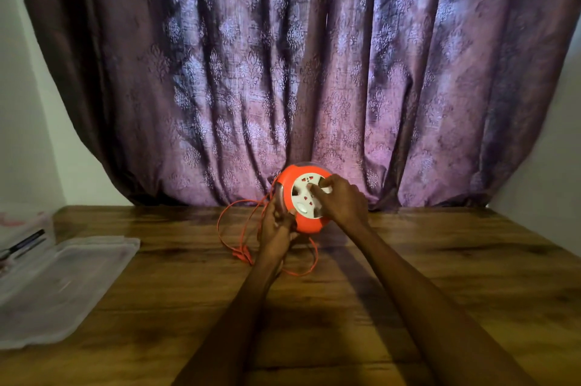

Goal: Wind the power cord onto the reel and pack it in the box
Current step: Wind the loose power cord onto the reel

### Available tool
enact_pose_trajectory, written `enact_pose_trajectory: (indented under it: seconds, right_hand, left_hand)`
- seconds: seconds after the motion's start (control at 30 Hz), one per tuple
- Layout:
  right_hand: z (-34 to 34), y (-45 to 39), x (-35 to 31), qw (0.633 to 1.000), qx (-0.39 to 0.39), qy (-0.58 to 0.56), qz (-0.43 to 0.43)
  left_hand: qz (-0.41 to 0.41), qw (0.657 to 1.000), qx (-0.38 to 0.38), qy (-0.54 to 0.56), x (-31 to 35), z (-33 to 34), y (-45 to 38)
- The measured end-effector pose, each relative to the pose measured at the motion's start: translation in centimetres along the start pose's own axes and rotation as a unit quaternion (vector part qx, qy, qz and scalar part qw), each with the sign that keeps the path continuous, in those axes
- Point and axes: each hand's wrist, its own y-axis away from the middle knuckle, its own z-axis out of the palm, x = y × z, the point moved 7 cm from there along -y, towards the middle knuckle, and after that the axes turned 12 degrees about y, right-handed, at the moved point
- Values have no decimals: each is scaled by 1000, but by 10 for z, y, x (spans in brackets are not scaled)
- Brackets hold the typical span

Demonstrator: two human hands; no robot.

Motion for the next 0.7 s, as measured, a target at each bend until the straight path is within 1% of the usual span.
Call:
enact_pose_trajectory:
  seconds: [0.07, 0.1, 0.13, 0.17, 0.27, 0.33, 0.4, 0.47, 0.5, 0.57, 0.6, 0.67, 0.7]
  right_hand:
    - [-12, -2, 13, 996, 78, -40, 3]
    - [-15, -3, 19, 993, 96, -75, -2]
    - [-15, -4, 23, 989, 93, -111, -17]
    - [-12, -7, 26, 986, 74, -144, -37]
    - [0, -14, 27, 971, -21, -221, -92]
    - [5, -19, 29, 960, -71, -262, -71]
    - [8, -23, 37, 947, -131, -294, -19]
    - [9, -23, 46, 935, -193, -298, 17]
    - [9, -22, 52, 931, -211, -297, 24]
    - [6, -21, 59, 929, -218, -299, 16]
    - [3, -21, 61, 929, -215, -301, 6]
    - [-3, -20, 62, 932, -206, -299, -14]
    - [-6, -20, 63, 934, -201, -296, -24]
  left_hand:
    - [5, 1000, -2, 17, 5, 0, 1]
    - [6, 1000, -5, 20, 6, 0, 1]
    - [6, 1000, -10, 19, 7, 0, 2]
    - [7, 1000, -17, 18, 8, 1, 2]
    - [8, 999, -38, 28, 9, 3, 2]
    - [6, 999, -44, 22, 11, 3, 0]
    - [9, 998, -57, 4, 13, 2, -2]
    - [26, 996, -75, -35, 16, 0, -3]
    - [31, 995, -78, -62, 19, -1, -3]
    - [41, 991, -71, -109, 24, -3, -2]
    - [72, 983, -58, -159, 30, -6, -1]
    - [154, 942, -25, -296, 41, -12, -1]
    - [175, 917, 0, -358, 44, -15, 0]
